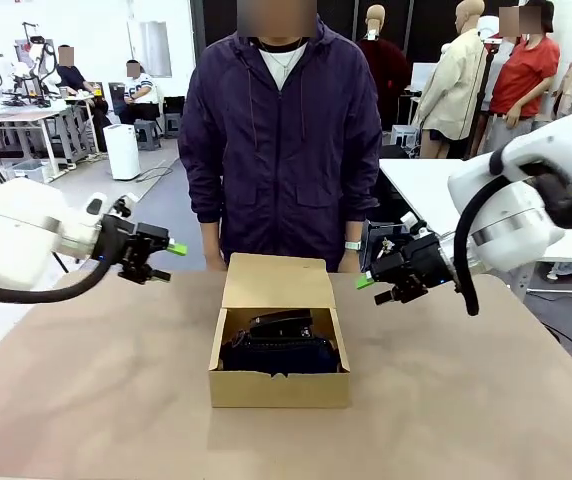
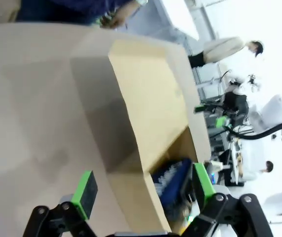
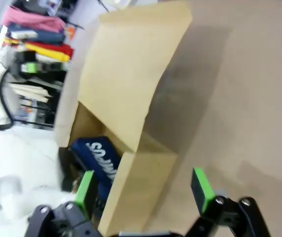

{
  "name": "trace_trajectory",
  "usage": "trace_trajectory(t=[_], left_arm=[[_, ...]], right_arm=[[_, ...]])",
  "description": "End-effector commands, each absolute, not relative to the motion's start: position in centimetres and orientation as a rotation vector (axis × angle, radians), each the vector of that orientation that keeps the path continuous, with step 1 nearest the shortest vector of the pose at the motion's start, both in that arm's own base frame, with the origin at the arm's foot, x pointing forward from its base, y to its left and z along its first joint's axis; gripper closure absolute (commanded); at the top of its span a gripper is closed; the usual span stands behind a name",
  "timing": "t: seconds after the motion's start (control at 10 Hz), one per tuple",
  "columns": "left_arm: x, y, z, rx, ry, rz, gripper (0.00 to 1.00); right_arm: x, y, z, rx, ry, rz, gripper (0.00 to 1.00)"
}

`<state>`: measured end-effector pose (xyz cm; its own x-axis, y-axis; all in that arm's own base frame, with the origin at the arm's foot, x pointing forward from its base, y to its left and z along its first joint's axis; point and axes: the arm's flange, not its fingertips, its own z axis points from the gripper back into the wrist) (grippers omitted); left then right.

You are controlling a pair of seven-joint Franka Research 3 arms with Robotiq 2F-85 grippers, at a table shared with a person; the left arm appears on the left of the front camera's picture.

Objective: Pack the items into the box.
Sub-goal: Close the Mailer Box.

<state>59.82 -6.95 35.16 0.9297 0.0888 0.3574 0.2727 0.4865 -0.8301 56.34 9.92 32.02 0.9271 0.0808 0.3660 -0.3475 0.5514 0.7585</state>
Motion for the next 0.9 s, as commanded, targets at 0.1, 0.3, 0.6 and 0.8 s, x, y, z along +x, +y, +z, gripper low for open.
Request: trace_trajectory(t=[0.1, 0.3, 0.6, 0.8], left_arm=[[62.1, -9.1, 29.6, -1.163, -0.422, -0.115, 0.00], [62.7, -11.4, 26.5, -1.286, -0.431, -0.137, 0.00], [62.3, -13.6, 26.0, -1.453, -0.391, -0.164, 0.00], [62.1, -14.0, 26.0, -1.499, -0.362, -0.177, 0.00]], right_arm=[[60.7, 11.6, 28.8, 1.161, -0.297, 0.193, 0.00], [61.7, 13.3, 26.8, 1.285, -0.294, 0.180, 0.00], [62.2, 16.1, 25.3, 1.385, -0.248, 0.172, 0.00], [62.5, 16.8, 25.1, 1.428, -0.227, 0.171, 0.00]])
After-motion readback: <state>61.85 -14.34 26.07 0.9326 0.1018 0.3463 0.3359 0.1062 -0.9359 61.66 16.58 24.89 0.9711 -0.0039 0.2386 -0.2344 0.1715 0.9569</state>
